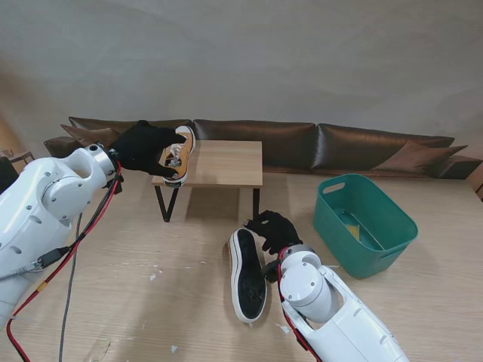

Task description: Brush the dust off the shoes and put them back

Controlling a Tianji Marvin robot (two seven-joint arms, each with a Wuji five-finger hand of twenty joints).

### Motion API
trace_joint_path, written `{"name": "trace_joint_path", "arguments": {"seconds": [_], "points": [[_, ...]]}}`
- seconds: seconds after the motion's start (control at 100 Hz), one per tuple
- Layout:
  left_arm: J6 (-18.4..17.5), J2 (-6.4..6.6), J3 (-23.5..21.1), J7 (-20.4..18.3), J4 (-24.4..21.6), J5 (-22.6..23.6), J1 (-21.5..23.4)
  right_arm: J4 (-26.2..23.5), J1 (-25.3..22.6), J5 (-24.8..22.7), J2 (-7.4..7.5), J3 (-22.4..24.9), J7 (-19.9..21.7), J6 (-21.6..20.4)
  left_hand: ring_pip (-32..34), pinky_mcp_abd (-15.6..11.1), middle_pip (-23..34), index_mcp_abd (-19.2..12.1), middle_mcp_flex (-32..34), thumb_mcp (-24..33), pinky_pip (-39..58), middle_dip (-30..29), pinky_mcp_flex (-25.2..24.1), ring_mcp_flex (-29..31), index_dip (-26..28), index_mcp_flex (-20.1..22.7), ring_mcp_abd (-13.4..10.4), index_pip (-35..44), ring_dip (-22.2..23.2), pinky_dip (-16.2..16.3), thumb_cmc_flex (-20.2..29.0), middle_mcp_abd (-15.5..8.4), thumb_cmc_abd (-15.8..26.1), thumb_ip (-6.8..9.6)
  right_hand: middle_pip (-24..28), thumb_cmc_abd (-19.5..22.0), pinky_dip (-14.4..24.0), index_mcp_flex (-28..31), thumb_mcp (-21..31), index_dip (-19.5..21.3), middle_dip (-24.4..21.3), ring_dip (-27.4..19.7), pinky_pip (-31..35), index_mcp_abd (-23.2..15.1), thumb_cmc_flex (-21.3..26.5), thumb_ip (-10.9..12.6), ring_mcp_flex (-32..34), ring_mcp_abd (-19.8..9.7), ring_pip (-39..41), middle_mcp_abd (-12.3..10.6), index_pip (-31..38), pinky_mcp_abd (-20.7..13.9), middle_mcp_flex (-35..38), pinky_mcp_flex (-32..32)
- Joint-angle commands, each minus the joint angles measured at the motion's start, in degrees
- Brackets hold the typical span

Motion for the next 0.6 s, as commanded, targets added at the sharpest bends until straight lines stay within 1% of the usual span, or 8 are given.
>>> {"name": "trace_joint_path", "arguments": {"seconds": [0.0, 0.11, 0.21, 0.3, 0.36, 0.43, 0.51, 0.59], "points": [[1.28, -1.13, 0.08, -1.32, -2.48, -1.93, 0.85, -1.28, -0.73, -0.9, 0.19, 0.14, 0.79, -0.11, 0.9, 0.84, 0.92, -0.53, 1.62, -1.37, 0.86, 1.35, -0.57, -0.37, 1.06, 2.07, 0.55, 0.85, 1.37, 2.06, 1.32, -0.02, 2.84, 2.46, 0.42, 1.88, 0.75, -0.74, 1.42, -1.19, -0.84, 0.42, 0.3, -0.09, -1.03, 1.22, 0.88, 0.7, 0.62, 1.16, 0.68, 1.13, 0.69, -18.7], [4.82, -1.47, 0.47, -3.27, -6.86, -5.14, 3.45, -2.36, -1.28, -2.56, 0.65, 0.46, 1.27, 0.65, 2.17, 0.55, 2.19, -0.03, 4.22, -1.5, 3.04, 3.38, -0.4, 0.31, 2.2, 4.05, 0.56, 2.07, 2.37, 3.17, 2.02, -0.16, 3.8, 2.49, 0.28, 1.8, 0.75, -0.62, 1.35, -1.22, -0.87, 0.38, 0.32, -0.04, -1.03, 1.25, 0.67, 0.75, 0.5, 1.21, 0.61, 1.15, 0.17, -18.67], [7.8, -1.79, 1.31, -4.04, -10.17, -7.48, 6.05, -3.96, -1.94, -4.83, 1.41, 0.8, 2.61, 2.02, 3.37, 0.55, 3.25, -0.52, 6.97, -2.08, 4.57, 5.06, 0.2, 1.62, 3.5, 6.54, 0.5, 3.52, 3.12, 3.57, 2.6, -0.54, 3.95, 2.55, 0.04, 1.57, 0.76, -0.58, 1.17, -1.27, -0.9, 0.36, 0.37, -0.17, -1.16, 1.25, 0.25, 0.66, 0.39, 1.23, 0.46, 1.11, -0.96, -18.68], [10.32, -1.82, 2.02, -5.93, -13.15, -9.92, 8.51, -5.52, -2.36, -8.15, 2.26, 0.83, 4.04, 3.84, 2.98, 0.35, 2.75, -0.75, 7.09, -2.32, 4.63, 5.03, 0.26, 1.45, 3.73, 6.68, 0.44, 3.47, 2.95, 3.46, 2.89, -1.09, 4.49, 2.6, 0.0, 1.16, 0.79, -0.62, 0.82, -1.3, -0.85, 0.35, 0.47, -0.45, -1.5, 1.25, -0.25, 0.2, 0.34, 0.85, 0.32, 0.87, -2.04, -18.72], [12.1, -2.09, 2.67, -5.39, -14.57, -10.95, 10.28, -6.57, -2.66, -10.55, 2.82, 0.85, 4.92, 5.23, 2.53, 0.73, 2.2, -1.0, 7.96, -2.84, 4.73, 4.56, 0.58, 1.99, 4.22, 7.88, 0.5, 3.86, 2.63, 3.39, 3.3, -1.28, 4.62, 2.65, 0.02, 0.76, 0.82, -0.69, 0.44, -1.3, -0.79, 0.34, 0.61, -0.78, -1.83, 1.25, -0.82, -0.15, 0.28, 0.69, 0.2, 0.69, -3.04, -18.71], [14.05, -2.29, 3.16, -5.1, -16.53, -11.85, 12.8, -7.67, -2.82, -13.5, 3.49, 0.7, 6.13, 7.12, 1.2, 0.53, 1.56, -1.27, 7.62, -3.56, 3.82, 3.78, 0.19, 1.43, 4.46, 7.88, 0.19, 3.61, 1.79, 2.86, 3.95, -1.58, 5.15, 2.74, 0.06, 0.29, 0.84, -0.75, -0.09, -1.3, -0.74, 0.28, 0.74, -1.01, -2.22, 1.26, -1.66, -0.35, 0.14, 0.53, 0.02, 0.5, -4.14, -18.74], [16.19, -2.81, 3.77, -2.54, -18.15, -12.23, 15.83, -8.72, -2.53, -16.62, 4.41, 0.2, 8.52, 9.79, 0.08, 0.83, 1.65, -1.5, 9.25, -4.11, 3.25, 3.1, 0.85, 2.33, 4.73, 8.46, 0.41, 3.67, 0.79, 2.44, 4.57, -1.9, 5.24, 2.9, 0.24, 0.01, 0.81, -1.31, -1.62, -1.22, -0.63, 0.18, 0.95, -1.56, -2.72, 1.43, -2.88, -0.98, 0.04, 0.02, -0.49, -0.07, -6.19, -18.87], [18.14, -3.18, 4.12, -0.77, -19.8, -12.88, 18.98, -9.32, -2.3, -18.59, 4.9, -0.42, 9.82, 11.79, -1.02, 0.83, 1.43, -1.64, 9.45, -4.61, 2.3, 2.29, 0.9, 2.26, 4.77, 8.58, 0.19, 3.46, -0.13, 1.85, 5.16, -2.01, 5.84, 2.96, 0.22, -0.55, 0.8, -1.71, -2.38, -1.15, -0.65, 0.11, 1.07, -1.9, -2.76, 1.52, -3.75, -1.07, -0.06, -0.05, -0.77, -0.25, -7.28, -18.99]]}}
